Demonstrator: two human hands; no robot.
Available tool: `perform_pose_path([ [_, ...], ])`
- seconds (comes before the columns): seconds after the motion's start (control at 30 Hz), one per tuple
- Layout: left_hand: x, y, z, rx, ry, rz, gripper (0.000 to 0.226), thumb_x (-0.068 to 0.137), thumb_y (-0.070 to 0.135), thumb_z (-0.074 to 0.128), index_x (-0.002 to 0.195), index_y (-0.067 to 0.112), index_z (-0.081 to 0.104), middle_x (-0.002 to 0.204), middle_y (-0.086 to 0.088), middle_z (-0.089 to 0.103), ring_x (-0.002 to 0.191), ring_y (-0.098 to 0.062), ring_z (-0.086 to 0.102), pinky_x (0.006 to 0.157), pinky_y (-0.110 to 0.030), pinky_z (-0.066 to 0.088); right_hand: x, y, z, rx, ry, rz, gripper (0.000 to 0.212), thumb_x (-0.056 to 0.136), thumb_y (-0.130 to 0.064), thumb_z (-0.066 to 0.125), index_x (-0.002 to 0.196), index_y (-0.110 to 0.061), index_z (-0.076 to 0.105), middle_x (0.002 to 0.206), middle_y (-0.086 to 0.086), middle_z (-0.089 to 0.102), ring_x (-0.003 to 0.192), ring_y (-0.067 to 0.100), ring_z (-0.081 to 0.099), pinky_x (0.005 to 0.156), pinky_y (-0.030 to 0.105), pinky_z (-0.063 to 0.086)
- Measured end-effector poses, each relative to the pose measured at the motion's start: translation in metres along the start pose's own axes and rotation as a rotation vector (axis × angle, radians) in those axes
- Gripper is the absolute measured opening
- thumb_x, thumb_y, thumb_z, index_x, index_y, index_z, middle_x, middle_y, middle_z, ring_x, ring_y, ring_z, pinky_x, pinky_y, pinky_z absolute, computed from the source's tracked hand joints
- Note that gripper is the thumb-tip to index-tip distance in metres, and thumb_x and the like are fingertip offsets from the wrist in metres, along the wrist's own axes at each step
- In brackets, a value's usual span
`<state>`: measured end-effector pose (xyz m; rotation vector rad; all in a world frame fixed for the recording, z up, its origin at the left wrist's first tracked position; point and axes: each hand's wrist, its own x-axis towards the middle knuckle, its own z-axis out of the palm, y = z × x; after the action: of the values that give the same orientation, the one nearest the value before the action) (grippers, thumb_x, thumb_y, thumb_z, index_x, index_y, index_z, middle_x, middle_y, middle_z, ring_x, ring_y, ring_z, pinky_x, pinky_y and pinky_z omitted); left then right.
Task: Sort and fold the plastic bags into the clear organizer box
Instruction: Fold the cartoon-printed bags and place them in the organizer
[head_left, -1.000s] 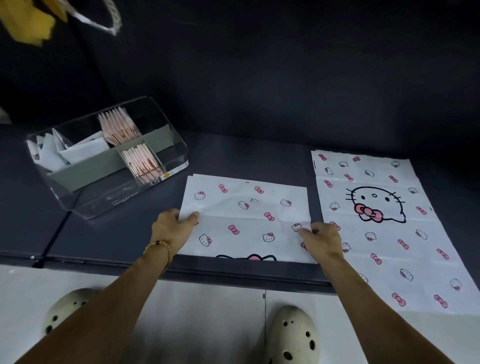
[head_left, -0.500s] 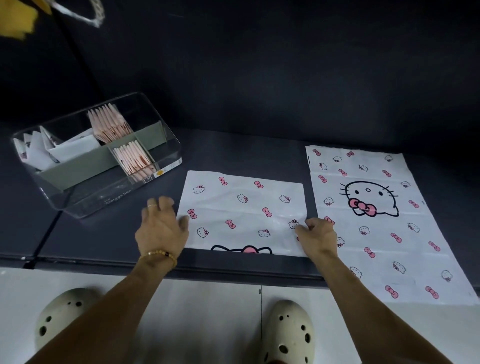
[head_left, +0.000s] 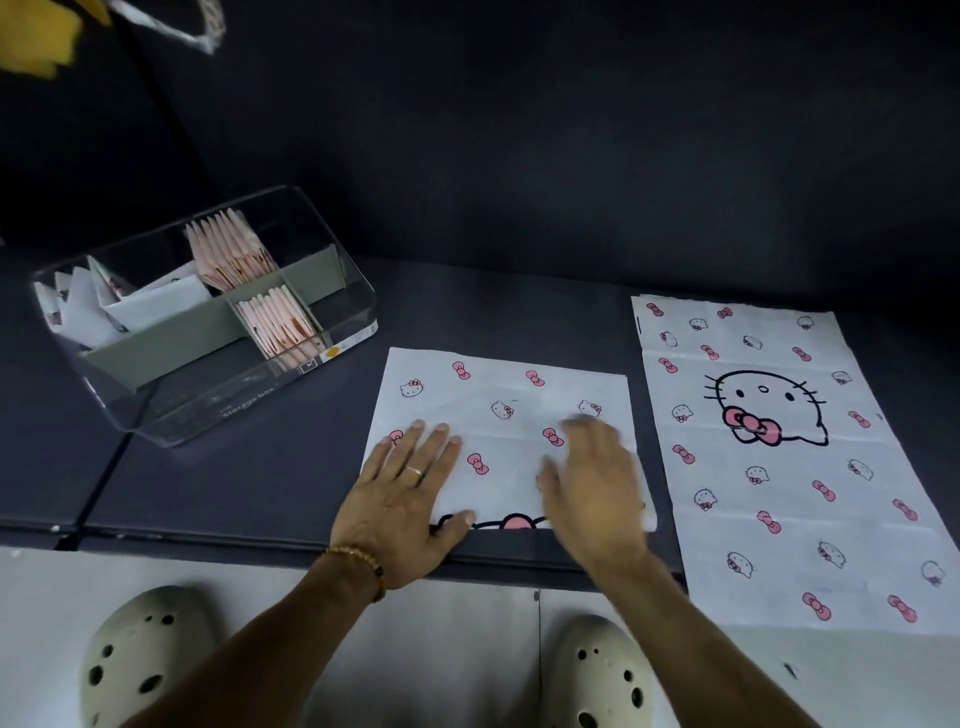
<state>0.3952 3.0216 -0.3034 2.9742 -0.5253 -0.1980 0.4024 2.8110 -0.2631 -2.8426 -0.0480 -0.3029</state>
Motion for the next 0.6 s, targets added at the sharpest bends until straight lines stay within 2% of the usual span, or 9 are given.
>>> perform_pose_path([
  [0.07,-0.001,0.000,0.000,0.014,0.007,0.011,0.080,0.084,0.071,0.009,0.148,0.025,-0.006,0.158,0.004,-0.006,0.145,-0.018,-0.012,0.117,-0.040,-0.006,-0.001,-0.030,0.021,0.098,-0.222,-0.203,0.047,0.091,-0.020,0.056,0.134,-0.002,0.050,0.145,0.016,0.044,0.137,0.031,0.038,0.112,0.043,0.033],
  [0.1,-0.001,0.000,-0.001,0.018,0.007,0.017,0.080,0.084,0.068,0.014,0.149,0.024,-0.003,0.158,0.002,-0.002,0.144,-0.018,-0.012,0.117,-0.040,-0.006,-0.003,-0.040,0.031,0.102,-0.323,-0.261,0.050,0.097,-0.024,0.044,0.144,-0.006,0.039,0.155,0.012,0.030,0.145,0.025,0.022,0.118,0.041,0.021],
  [0.17,0.000,0.000,-0.004,0.012,0.002,0.021,0.082,0.083,0.065,0.021,0.150,0.021,0.005,0.159,0.000,0.004,0.144,-0.018,-0.009,0.117,-0.040,-0.005,-0.004,-0.042,0.042,0.029,-0.372,-0.333,0.054,0.102,-0.029,0.025,0.152,-0.010,0.022,0.161,0.004,0.011,0.149,0.017,0.003,0.120,0.040,0.008],
  [0.3,-0.002,0.000,-0.004,-0.002,0.006,0.023,0.086,0.084,0.072,0.019,0.151,0.021,0.003,0.158,0.002,-0.003,0.146,-0.019,-0.008,0.117,-0.041,-0.004,-0.009,-0.007,0.036,-0.118,-0.367,-0.446,0.061,0.100,-0.045,0.021,0.151,-0.013,0.025,0.160,0.003,0.013,0.148,0.017,0.007,0.120,0.043,0.011],
  [0.43,0.000,-0.001,-0.003,0.013,-0.006,0.008,0.090,0.080,0.077,0.010,0.149,0.024,-0.013,0.156,0.005,-0.017,0.144,-0.018,-0.017,0.116,-0.039,-0.010,-0.015,0.039,0.018,-0.239,-0.432,-0.457,0.072,0.097,-0.062,0.016,0.154,-0.017,0.015,0.162,0.001,0.006,0.149,0.018,0.002,0.120,0.045,0.008],
  [0.6,0.000,-0.002,-0.002,0.007,0.006,0.009,0.089,0.080,0.077,0.009,0.150,0.026,-0.010,0.157,0.006,-0.012,0.145,-0.017,-0.016,0.116,-0.039,-0.011,-0.023,0.094,-0.014,-0.265,-0.514,-0.424,0.067,0.098,-0.056,0.007,0.153,-0.018,0.002,0.161,-0.001,-0.002,0.148,0.016,-0.003,0.120,0.042,0.013],
])
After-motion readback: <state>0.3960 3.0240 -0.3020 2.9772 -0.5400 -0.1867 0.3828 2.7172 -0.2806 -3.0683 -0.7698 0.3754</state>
